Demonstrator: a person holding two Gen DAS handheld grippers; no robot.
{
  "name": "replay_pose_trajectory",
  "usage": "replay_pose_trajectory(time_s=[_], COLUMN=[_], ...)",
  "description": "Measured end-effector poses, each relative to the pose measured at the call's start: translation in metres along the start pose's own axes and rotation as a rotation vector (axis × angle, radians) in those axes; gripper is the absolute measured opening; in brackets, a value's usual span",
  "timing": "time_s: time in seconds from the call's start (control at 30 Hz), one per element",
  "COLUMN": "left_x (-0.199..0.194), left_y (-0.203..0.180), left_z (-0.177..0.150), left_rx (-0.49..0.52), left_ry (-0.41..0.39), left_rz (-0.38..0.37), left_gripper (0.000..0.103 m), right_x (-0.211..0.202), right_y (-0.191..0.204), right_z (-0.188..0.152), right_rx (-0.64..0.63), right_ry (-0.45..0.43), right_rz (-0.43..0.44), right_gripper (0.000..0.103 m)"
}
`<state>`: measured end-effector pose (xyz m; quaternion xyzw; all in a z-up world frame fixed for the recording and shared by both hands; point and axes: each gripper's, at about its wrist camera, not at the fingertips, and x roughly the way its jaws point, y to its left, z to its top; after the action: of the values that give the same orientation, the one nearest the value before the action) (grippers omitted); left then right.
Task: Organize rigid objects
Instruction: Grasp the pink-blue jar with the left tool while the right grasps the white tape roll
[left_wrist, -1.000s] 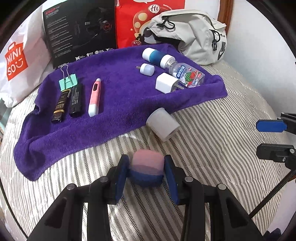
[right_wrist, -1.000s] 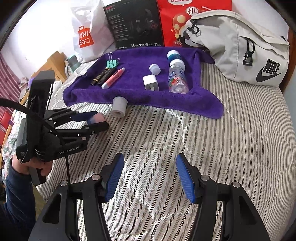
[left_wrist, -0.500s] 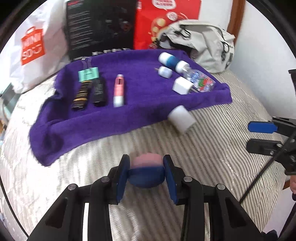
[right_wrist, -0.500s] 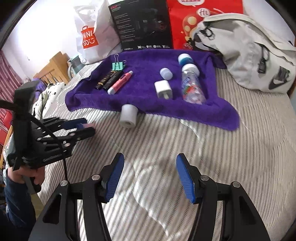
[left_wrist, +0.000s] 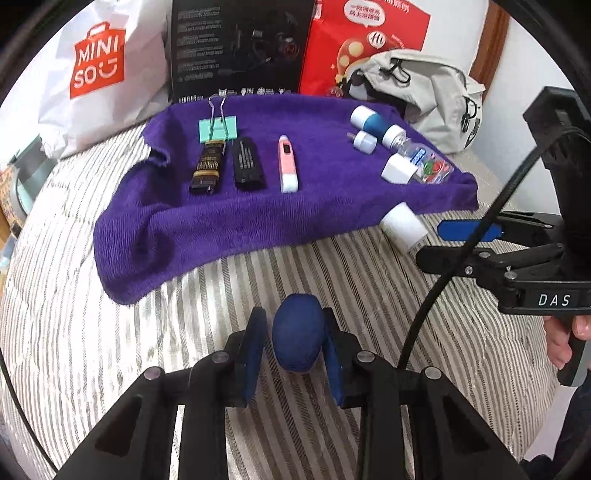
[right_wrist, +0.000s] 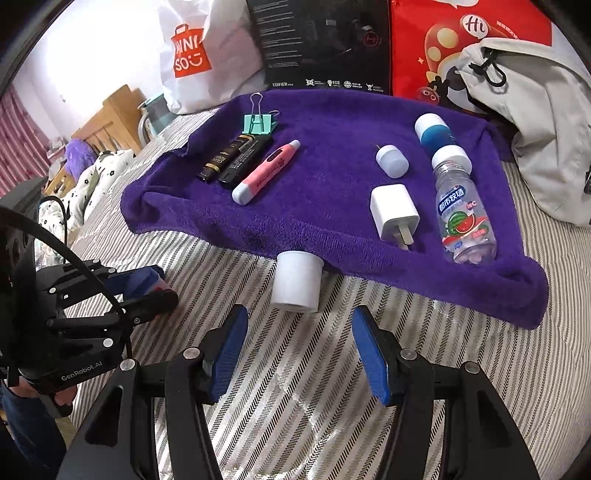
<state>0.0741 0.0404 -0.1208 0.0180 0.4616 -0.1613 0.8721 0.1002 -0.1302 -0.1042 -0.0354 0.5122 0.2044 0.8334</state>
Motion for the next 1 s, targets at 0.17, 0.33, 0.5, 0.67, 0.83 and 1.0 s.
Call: replay_pose_trajectory(time_s=[0.17,0.33,0.5,0.67,0.83,1.0], left_x=[0.001,-0.002,-0.003,-0.003,-0.003,-0.001], left_y=[0.001,0.006,0.013,0.012,0.010,0.009], left_z=[0.002,0.000,-0.004,-0.004,-0.005,-0.003], left_rx=[-0.001,-0.022,-0.048,-0.041,-0.031,-0.036], left_ry=[-0.014,-0.004,0.002,0.004,0.003,-0.008], left_rz=[-0.005,0.000,-0.014,-0.012,-0.005,-0.005], left_gripper=[0.022,0.022,0.022,0.022,0.022,0.022], right_x=[0.007,0.018,0.026,0.020,0.005,0.008], right_y=[-0.004,-0.004,0.008,0.006,-0.003,0.002], right_z=[0.003,0.009,0.015,0.007,-0.010,-0.016], right_rx=[0.032,0.045,-0.004,-0.043,-0.049,-0.078], right_ry=[-0.012,-0.027,-0.048,-0.039,-0.017,-0.022], right_rz=[0.013,0.013,-0.037,-0.025,-0.048,-0.084], right_gripper=[0.059,0.059,0.042,0.029,0.029,0.029])
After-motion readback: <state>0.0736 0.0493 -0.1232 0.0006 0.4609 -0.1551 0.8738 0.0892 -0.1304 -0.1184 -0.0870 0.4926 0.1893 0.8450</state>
